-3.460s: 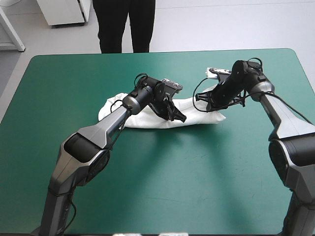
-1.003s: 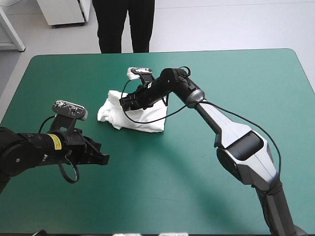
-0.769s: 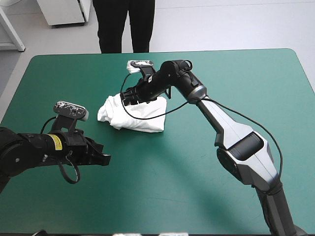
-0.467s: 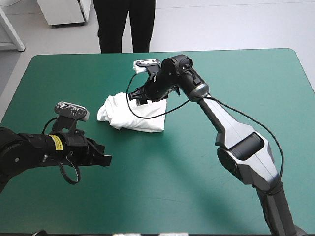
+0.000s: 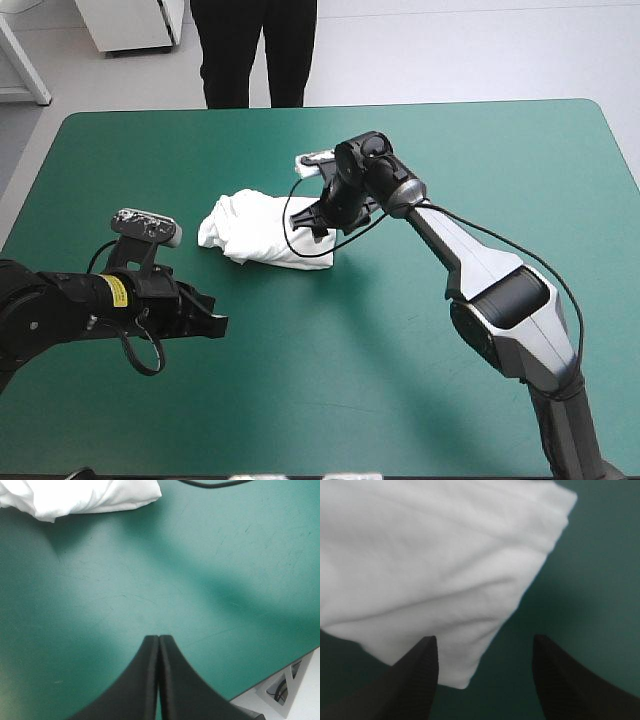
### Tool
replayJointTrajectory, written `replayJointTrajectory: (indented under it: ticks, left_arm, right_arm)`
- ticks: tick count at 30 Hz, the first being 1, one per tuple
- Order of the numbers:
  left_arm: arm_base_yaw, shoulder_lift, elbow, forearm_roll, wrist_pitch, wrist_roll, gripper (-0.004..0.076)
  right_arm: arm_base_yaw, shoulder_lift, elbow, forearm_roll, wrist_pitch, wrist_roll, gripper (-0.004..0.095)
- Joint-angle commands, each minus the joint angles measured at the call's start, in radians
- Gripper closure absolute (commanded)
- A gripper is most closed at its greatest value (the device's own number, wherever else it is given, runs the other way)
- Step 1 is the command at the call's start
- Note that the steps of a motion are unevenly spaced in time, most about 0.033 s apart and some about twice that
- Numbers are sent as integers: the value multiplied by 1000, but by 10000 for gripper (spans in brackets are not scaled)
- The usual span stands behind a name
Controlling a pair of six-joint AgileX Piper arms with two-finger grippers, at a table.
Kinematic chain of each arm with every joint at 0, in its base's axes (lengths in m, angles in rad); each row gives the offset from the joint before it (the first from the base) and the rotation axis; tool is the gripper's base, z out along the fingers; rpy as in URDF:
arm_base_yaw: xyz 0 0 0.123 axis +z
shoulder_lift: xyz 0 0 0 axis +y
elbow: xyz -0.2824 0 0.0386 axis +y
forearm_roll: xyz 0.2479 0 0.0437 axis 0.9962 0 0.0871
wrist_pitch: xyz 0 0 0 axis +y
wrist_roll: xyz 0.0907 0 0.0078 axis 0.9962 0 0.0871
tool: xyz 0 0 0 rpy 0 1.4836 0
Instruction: Fold the cloth
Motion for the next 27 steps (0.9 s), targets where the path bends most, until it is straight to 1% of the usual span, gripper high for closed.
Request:
replayJointTrajectory:
  ticks: [1, 4, 5, 11, 12, 13, 14, 15, 17, 18, 21, 24, 25, 27]
  left_arm:
    - [-3, -13, -22, -21, 26, -9, 734]
    - [-3, -13, -22, -15, 26, -9, 734]
    - [-3, -13, -22, -15, 28, -9, 734]
    - [-3, -13, -22, -15, 32, -9, 734]
    - [-3, -13, -22, -15, 32, -9, 734]
    - [-3, -13, -22, -15, 32, -9, 734]
    - [-3, -13, -22, -15, 32, -9, 734]
    - [-3, -13, -22, -15, 32, -9, 734]
    - [-3, -13, -22, -17, 32, -9, 734]
    - [-3, -13, -22, -17, 32, -9, 734]
    - [-3, -13, -22, -17, 32, -11, 734]
    - [-3, -13, -22, -20, 32, -15, 734]
    - [-3, -13, -22, -23, 32, -17, 734]
    - [-3, -13, -22, -30, 32, -19, 734]
  right_arm:
    - [-22, -78, 63, 63, -80, -30, 386]
    - [-25, -66, 89, 118, -135, -50, 386]
    - [-26, -58, 89, 118, -143, -50, 386]
    - [-26, 0, 89, 225, -166, -90, 388]
    - [-26, 8, 89, 240, -166, -92, 405]
    - [-26, 15, 89, 244, -166, -89, 441]
    - [-26, 19, 89, 244, -159, -87, 500]
    - [-26, 23, 89, 237, -151, -84, 584]
    - [-26, 23, 89, 205, -138, -84, 823]
    - [-26, 23, 89, 185, -133, -81, 926]
    - [-26, 15, 89, 93, -101, -60, 926]
    - [-28, 1, 89, -32, -55, -50, 926]
    - [-35, -4, 89, -58, -49, -41, 926]
    - [-56, -20, 98, -60, -58, -36, 925]
